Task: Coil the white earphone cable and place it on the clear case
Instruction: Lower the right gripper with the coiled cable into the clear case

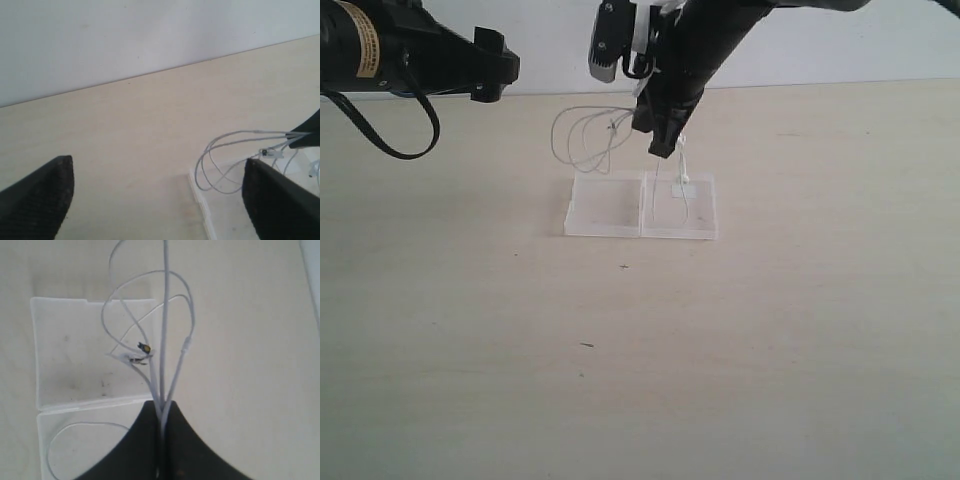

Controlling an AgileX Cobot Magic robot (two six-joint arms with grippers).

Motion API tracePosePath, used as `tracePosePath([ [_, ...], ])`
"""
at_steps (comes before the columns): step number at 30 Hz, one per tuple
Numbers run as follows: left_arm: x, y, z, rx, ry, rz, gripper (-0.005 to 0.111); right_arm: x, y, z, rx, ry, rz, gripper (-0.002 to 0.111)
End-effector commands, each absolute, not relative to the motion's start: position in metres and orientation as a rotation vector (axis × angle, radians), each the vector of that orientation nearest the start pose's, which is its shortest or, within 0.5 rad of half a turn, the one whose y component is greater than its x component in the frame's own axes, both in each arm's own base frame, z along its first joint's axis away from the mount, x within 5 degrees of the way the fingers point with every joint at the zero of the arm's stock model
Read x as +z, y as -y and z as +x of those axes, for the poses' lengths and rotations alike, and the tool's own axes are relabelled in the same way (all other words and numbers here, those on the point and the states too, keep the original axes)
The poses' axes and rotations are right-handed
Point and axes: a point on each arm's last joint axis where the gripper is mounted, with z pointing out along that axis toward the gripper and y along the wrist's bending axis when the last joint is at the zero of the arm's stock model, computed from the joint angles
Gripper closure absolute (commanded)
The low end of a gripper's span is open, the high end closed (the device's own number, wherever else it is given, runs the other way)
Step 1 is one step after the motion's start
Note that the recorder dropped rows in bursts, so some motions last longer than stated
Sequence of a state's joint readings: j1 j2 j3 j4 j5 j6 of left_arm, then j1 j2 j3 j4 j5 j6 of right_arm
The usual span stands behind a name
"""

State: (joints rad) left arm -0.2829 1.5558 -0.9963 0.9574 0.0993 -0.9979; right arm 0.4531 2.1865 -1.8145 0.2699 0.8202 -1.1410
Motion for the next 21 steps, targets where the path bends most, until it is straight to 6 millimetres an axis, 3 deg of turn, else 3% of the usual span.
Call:
tracePosePath([
  [1, 0.27, 0.088, 0.334, -0.118, -2.081, 0.184, 0.02, 0.186, -0.23, 0.431, 0.105, -1.981, -1.747, 0.108],
  [11, 0.27, 0.088, 0.334, -0.118, -2.081, 0.184, 0.02, 0.154, -0.23, 0.433, 0.119, -2.049, -1.78, 0.108],
  [21, 0.27, 0.088, 0.334, -0.118, -2.081, 0.184, 0.02, 0.148, -0.229, 0.431, 0.125, -2.075, -1.815, 0.108],
])
